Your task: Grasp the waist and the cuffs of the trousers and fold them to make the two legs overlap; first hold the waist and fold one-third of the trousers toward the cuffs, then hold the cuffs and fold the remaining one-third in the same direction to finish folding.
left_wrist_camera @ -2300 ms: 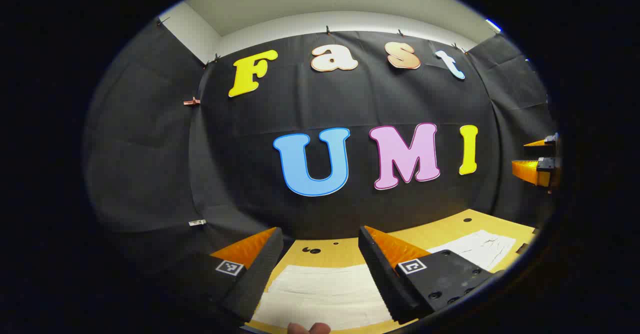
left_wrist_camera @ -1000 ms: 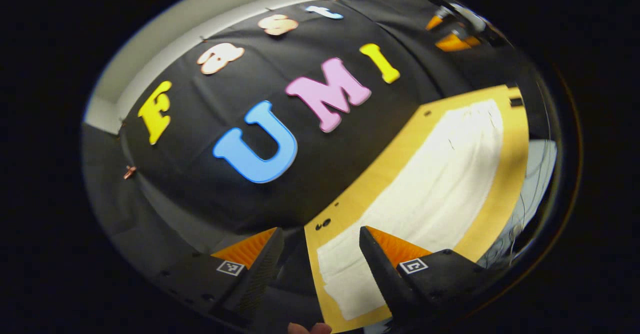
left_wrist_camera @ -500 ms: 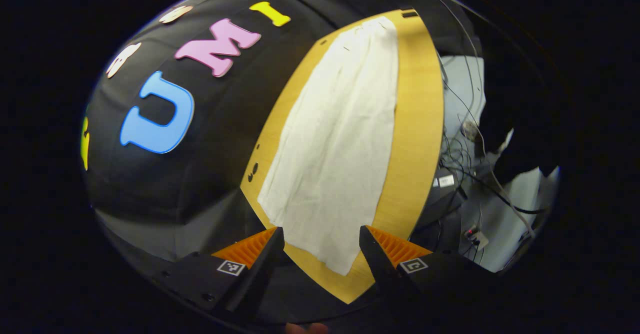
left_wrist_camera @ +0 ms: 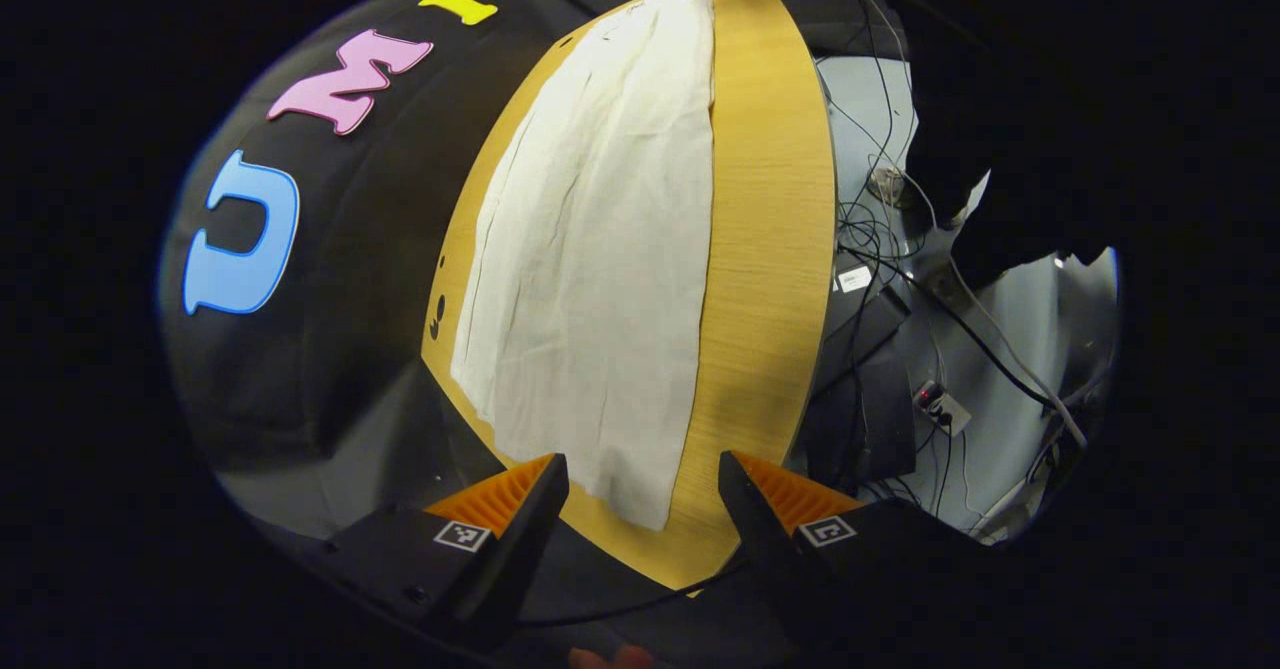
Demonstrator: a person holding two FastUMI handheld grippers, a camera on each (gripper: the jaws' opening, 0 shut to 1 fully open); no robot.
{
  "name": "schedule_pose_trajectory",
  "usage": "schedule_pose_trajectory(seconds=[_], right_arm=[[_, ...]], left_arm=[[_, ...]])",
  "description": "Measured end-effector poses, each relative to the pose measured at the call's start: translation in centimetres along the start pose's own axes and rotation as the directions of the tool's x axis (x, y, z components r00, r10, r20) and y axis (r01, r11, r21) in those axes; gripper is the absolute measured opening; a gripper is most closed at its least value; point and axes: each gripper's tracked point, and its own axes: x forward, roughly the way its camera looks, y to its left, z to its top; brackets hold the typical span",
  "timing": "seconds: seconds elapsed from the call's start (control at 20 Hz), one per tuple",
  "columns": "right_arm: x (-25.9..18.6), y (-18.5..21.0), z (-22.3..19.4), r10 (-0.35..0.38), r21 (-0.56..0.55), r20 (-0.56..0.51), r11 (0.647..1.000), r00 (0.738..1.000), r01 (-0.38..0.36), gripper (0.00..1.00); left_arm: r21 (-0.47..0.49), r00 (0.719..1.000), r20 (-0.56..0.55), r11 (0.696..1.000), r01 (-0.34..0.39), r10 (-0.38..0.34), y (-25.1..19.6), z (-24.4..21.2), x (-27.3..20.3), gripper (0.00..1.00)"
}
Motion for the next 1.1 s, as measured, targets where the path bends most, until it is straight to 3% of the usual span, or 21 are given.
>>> schedule_pose_trajectory(seconds=[0.4,0.45,0.6,0.75,0.85,1.05,1.1], right_arm=[[1.4,-0.5,-5.2,0.046,-0.096,-0.055,0.994,0.997,-0.052,0.97],[2.1,-0.3,-5.9,0.065,-0.117,-0.061,0.991,0.996,-0.071,0.97],[4.2,0.0,-7.9,0.142,-0.25,-0.069,0.956,0.987,-0.155,0.97],[7.1,0.9,-11.3,0.238,-0.41,-0.103,0.875,0.966,-0.259,0.97],[8.9,1.7,-14.0,0.313,-0.506,-0.156,0.79,0.937,-0.348,0.97],[11.3,3.2,-18.8,0.422,-0.648,-0.261,0.59,0.868,-0.481,0.97],[12.0,3.5,-19.6,0.436,-0.664,-0.277,0.557,0.857,-0.498,0.98]], left_arm=[[0.115,0.996,-0.062,0.992,-0.051,0.058,3.3,-0.6,4.2,0.87],[0.116,0.996,-0.072,0.993,-0.04,0.048,3.3,-0.8,4.6,0.83],[0.126,0.995,-0.098,0.992,-0.022,0.035,3.5,-0.8,6.1,0.51],[0.143,0.99,-0.138,0.99,-0.007,0.027,3.9,-0.9,7.2,0.26],[0.12,0.988,-0.154,0.993,0.019,0.0,3.9,-1.0,7.3,0.1],[0.014,0.984,-0.165,0.998,0.067,-0.064,3.6,-0.6,7.0,0.05],[-0.012,0.982,-0.17,0.997,0.077,-0.078,3.7,-0.5,7.0,0.05]])
